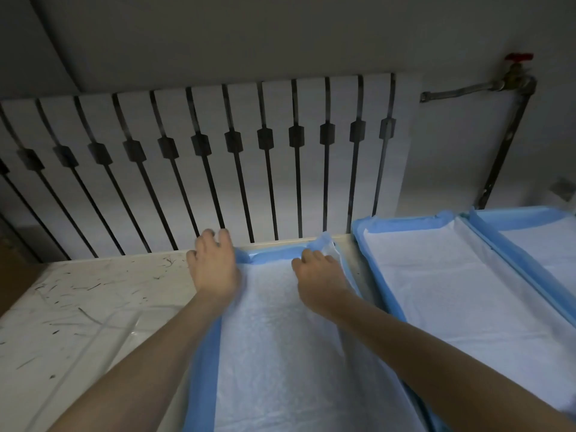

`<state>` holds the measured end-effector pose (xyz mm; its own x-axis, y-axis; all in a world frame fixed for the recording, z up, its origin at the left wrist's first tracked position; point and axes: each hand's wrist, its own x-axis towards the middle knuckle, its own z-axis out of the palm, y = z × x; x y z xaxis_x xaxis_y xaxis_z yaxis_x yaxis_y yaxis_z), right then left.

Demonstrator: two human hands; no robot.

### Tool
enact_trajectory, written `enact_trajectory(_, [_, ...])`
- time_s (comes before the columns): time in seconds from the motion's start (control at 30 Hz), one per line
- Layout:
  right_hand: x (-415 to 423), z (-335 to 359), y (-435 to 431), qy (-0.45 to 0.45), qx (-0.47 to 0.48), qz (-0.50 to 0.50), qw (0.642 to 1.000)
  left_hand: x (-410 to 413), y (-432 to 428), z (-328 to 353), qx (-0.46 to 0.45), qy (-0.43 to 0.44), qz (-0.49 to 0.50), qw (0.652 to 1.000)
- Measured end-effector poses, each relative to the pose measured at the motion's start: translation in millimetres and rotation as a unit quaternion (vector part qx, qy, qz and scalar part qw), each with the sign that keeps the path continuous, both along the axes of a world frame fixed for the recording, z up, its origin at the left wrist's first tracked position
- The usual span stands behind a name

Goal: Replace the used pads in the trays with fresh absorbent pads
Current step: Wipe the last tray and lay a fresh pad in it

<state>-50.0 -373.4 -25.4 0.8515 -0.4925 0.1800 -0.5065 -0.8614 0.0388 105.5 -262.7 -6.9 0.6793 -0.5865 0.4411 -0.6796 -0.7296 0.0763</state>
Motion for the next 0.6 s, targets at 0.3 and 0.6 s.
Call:
enact_trajectory(0.3, [6.2, -15.5, -1.9, 0.053, 0.152, -0.121, 0.979, -31.6, -12.5, -16.9, 0.202, 0.284, -0.067, 0.935])
enact_trajectory(0.6, [6.6, -22.7, -6.9, 0.039, 0.18, -0.121, 0.976, -26.7, -16.0, 0.8, 0.283, 0.307, -0.062, 0.907])
